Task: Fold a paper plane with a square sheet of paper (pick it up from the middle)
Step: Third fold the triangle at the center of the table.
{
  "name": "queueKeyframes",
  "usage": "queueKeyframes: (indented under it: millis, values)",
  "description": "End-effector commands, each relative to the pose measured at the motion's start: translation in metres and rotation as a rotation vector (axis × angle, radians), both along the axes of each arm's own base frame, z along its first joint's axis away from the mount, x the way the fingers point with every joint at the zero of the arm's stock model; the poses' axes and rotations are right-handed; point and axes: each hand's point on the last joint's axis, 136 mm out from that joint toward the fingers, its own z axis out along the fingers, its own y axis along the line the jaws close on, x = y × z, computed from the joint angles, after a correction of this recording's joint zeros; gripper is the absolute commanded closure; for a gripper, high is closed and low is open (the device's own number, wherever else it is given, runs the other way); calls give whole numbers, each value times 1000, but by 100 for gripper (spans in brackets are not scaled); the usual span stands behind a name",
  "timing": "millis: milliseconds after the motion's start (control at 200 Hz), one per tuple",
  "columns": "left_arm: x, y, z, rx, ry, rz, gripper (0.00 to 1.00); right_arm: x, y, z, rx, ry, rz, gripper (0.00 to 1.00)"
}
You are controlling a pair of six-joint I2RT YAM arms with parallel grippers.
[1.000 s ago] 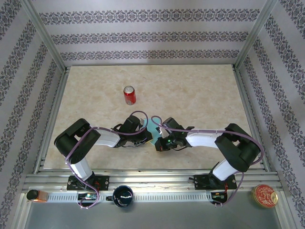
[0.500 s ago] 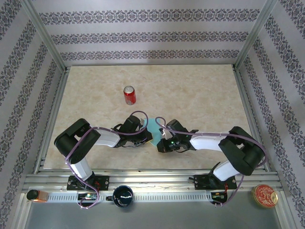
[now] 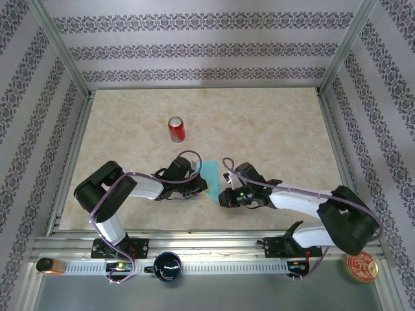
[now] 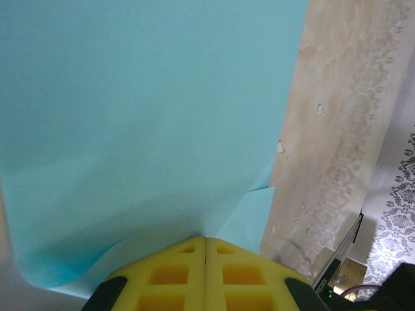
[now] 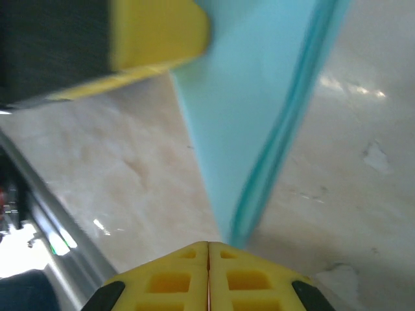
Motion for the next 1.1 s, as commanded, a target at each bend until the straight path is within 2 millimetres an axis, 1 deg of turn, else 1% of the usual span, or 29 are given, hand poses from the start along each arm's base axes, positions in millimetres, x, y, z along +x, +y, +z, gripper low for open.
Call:
queueKeyframes:
  millis: [0, 75, 170, 275, 370, 490, 585, 689, 819, 904, 994, 1094]
  values:
    - [-7, 7, -17, 65, 35, 1, 100, 12, 12, 21, 64, 11, -12, 91]
    - [-7, 6, -16, 64, 35, 0, 100, 19, 19, 21, 71, 25, -2, 92]
    - [-7, 6, -17, 62, 36, -1, 100, 30, 20, 10, 34, 50, -46, 93]
    - [-7, 6, -16, 60, 34, -3, 100, 37, 28, 6, 52, 72, -61, 92]
    - [-7, 5, -16, 57, 35, -4, 100, 38, 31, -1, 38, 102, -56, 92]
    - [-7, 5, -16, 58, 34, -6, 100, 38, 29, -15, 15, 144, -66, 92]
    - [-6, 5, -14, 58, 31, -5, 100, 35, 21, -30, -30, 172, -81, 92]
    - [-1, 2, -5, 47, 7, -3, 100, 28, 7, -49, -75, 212, -108, 95]
    - [10, -6, 19, 33, -56, -25, 97, 20, -4, -65, -120, 252, -131, 98]
    - [11, -4, 32, 24, -75, 3, 90, 18, -3, -68, -121, 258, -130, 99]
    - [5, 0, 36, 10, -77, 30, 90, 20, -4, -67, -125, 252, -136, 99]
    - [-3, 1, 34, 12, -56, 15, 92, 21, -3, -65, -123, 248, -138, 99]
